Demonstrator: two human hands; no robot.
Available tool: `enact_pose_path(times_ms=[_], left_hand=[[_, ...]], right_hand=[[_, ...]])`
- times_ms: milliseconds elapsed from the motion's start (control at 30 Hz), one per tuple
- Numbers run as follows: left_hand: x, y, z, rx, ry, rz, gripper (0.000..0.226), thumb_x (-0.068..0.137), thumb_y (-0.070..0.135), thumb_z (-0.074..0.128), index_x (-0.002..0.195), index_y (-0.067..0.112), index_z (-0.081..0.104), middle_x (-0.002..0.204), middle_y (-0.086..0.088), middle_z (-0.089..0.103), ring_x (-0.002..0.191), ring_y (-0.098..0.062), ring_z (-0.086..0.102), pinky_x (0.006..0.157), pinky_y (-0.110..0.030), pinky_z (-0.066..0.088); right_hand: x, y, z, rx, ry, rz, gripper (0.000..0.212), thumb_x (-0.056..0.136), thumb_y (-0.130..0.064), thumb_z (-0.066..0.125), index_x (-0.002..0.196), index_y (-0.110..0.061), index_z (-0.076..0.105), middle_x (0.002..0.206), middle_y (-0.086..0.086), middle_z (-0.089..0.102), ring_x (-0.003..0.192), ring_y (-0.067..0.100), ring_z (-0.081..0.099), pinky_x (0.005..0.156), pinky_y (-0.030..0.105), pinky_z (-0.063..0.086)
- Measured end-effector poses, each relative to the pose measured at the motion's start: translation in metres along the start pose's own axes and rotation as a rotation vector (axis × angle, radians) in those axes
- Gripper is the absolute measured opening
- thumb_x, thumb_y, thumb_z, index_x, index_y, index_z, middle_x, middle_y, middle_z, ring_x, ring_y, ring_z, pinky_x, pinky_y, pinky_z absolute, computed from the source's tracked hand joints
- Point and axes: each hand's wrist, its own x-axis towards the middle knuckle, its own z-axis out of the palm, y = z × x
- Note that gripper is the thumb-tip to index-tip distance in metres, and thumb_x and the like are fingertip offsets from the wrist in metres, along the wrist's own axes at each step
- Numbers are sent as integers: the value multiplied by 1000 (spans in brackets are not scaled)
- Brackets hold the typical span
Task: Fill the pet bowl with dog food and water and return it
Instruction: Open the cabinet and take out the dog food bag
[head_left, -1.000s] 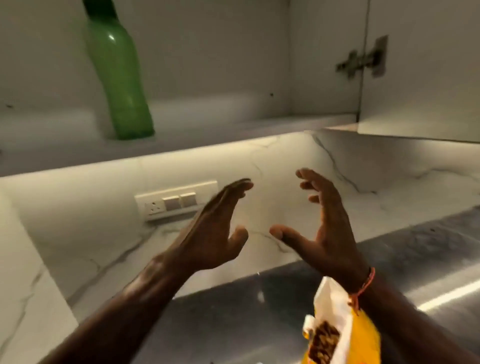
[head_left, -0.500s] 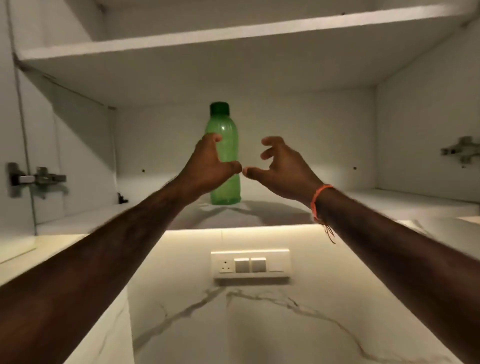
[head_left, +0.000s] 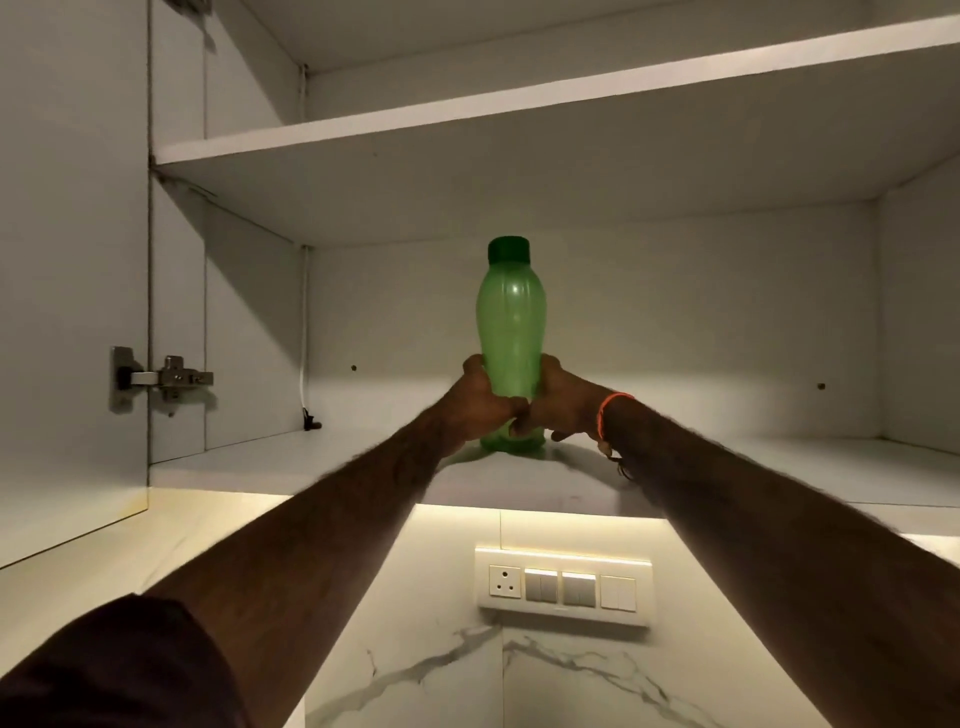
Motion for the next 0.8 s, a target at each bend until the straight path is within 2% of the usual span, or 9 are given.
enact_pose_path(times_ms=[67, 167, 267, 367, 467, 567, 633, 700, 800], left_hand=[[1, -6, -3, -25, 31, 25, 114, 53, 46, 88, 148, 7, 37, 130, -9, 64, 118, -28, 67, 95, -46, 60], [-24, 8, -14, -29, 78, 58, 121, 43, 54, 83, 149, 12, 41, 127, -9, 67, 111, -27, 69, 95, -47, 60], [-55, 21, -26, 2, 101, 89, 115, 50, 54, 83, 150, 16, 42, 123, -6, 67, 105, -22, 70, 92, -42, 61], [-82, 22, -41, -8, 81, 142, 102, 61, 51, 87, 149, 20, 46, 117, 4, 68, 100, -10, 69, 84, -33, 62], [-116, 29, -59, -21, 105, 192, 86, 75, 45, 89, 149, 25, 50, 115, 7, 69, 99, -6, 69, 78, -28, 62], [-155, 34, -78, -71, 133, 217, 81, 71, 50, 87, 143, 31, 55, 122, 6, 72, 107, -12, 71, 83, -36, 64], [-181, 33, -90, -99, 142, 221, 81, 68, 53, 86, 140, 33, 57, 123, 6, 73, 110, -16, 72, 87, -43, 64], [-211, 28, -102, -87, 141, 217, 81, 67, 53, 85, 141, 35, 56, 123, 8, 72, 111, -15, 72, 89, -44, 63], [-257, 9, -112, -54, 148, 194, 79, 67, 49, 87, 139, 37, 56, 121, 11, 73, 110, -11, 71, 91, -39, 62]], right_hand=[[-6, -3, -2, 31, 13, -24, 108, 75, -11, 84, 155, -16, 12, 138, 8, 48, 116, 28, 57, 90, 54, 58], [-21, -11, -2, 45, 29, -55, 114, 73, -17, 88, 156, -17, 10, 141, 7, 45, 117, 28, 57, 87, 52, 59], [-44, -26, 2, -3, 21, -101, 120, 70, -28, 91, 156, -18, 8, 140, 5, 42, 113, 25, 59, 79, 51, 62], [-74, -43, 5, 5, -9, -143, 118, 70, -34, 91, 155, -19, 10, 138, 3, 41, 110, 20, 59, 77, 47, 63], [-107, -65, 9, 51, -28, -176, 115, 72, -35, 90, 154, -19, 11, 132, -1, 47, 103, 11, 59, 69, 33, 63], [-136, -88, 20, 154, -46, -229, 114, 72, -28, 90, 155, -18, 12, 124, -7, 49, 99, 5, 56, 52, 9, 50], [-156, -102, 32, 202, -52, -270, 117, 69, -30, 91, 156, -21, 13, 121, -13, 47, 98, 0, 54, 54, 5, 49], [-177, -111, 50, 236, -63, -292, 120, 66, -34, 92, 155, -26, 13, 116, -21, 47, 97, -3, 53, 59, 5, 50], [-207, -113, 87, 235, -70, -306, 126, 57, -46, 94, 154, -37, 14, 120, -24, 50, 104, -2, 55, 78, 17, 51]])
